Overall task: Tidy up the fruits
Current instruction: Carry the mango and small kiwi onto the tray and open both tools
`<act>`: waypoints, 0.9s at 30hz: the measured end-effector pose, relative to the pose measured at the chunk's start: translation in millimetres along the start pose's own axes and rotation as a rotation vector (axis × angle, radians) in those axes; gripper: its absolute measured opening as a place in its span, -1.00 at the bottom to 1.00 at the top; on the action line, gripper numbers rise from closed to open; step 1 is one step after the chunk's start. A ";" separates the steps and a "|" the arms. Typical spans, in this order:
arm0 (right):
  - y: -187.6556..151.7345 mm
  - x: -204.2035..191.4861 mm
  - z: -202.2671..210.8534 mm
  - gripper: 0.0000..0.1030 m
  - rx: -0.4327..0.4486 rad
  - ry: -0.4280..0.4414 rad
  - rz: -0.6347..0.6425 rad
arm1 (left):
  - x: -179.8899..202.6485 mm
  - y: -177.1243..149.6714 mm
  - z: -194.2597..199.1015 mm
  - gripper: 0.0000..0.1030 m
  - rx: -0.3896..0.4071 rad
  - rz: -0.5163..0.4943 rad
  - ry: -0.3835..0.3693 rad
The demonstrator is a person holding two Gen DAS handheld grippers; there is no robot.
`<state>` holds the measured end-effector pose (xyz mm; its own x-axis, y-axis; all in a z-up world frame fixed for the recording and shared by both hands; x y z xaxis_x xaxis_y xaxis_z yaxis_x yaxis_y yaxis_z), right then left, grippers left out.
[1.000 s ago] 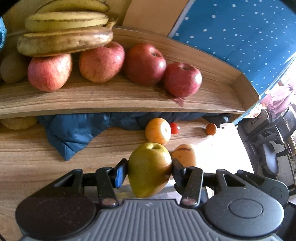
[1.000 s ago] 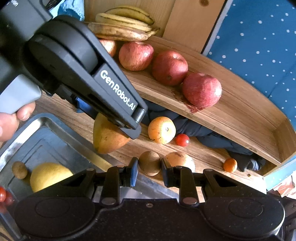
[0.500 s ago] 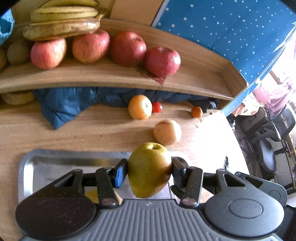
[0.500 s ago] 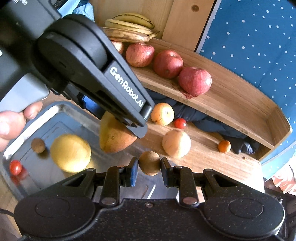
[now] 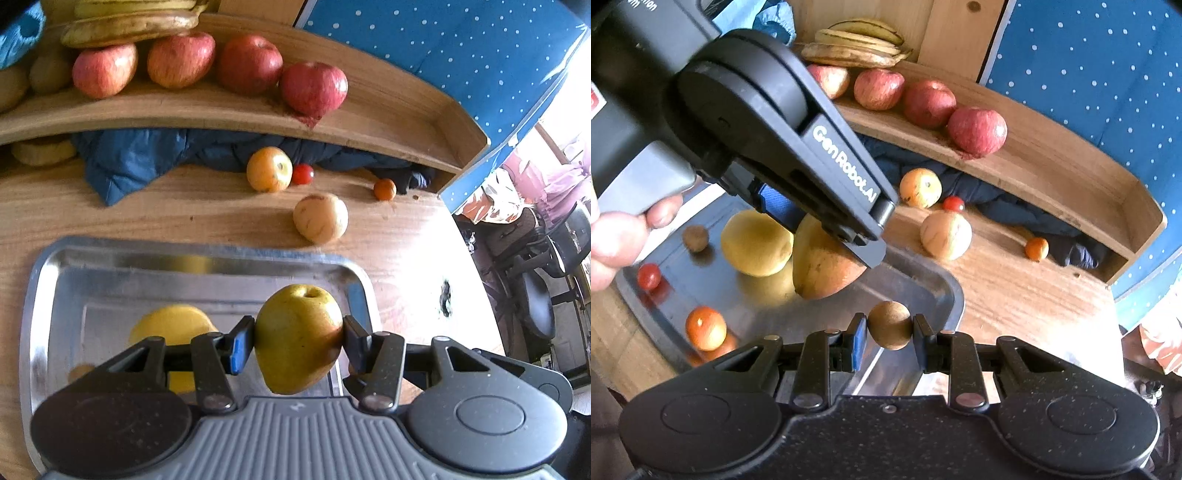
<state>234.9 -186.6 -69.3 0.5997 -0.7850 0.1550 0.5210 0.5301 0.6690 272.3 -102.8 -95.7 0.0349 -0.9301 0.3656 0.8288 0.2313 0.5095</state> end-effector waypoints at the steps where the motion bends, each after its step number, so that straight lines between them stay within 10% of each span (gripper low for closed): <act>1: -2.8 -1.1 1.6 -0.45 -0.003 0.007 -0.003 | 0.1 -2.8 0.8 0.06 -0.003 0.003 0.002; 27: -37.9 -33.8 15.8 -0.45 -0.056 0.162 -0.010 | -11.0 -47.5 19.2 0.06 -0.031 0.065 0.061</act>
<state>185.3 -185.2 -88.3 0.6821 -0.7308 0.0269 0.5577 0.5436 0.6272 221.9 -98.1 -108.9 0.1224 -0.9294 0.3481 0.8407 0.2835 0.4614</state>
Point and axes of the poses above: each gripper's, at about its wrist camera, not at the fingertips, and z roughly against the way its jaws point, x to its right, y to its top, the point moved 8 cm from there along -z, roughly the way its jaws point, and after that the axes turned 8 degrees about x, right-handed, at the moved point
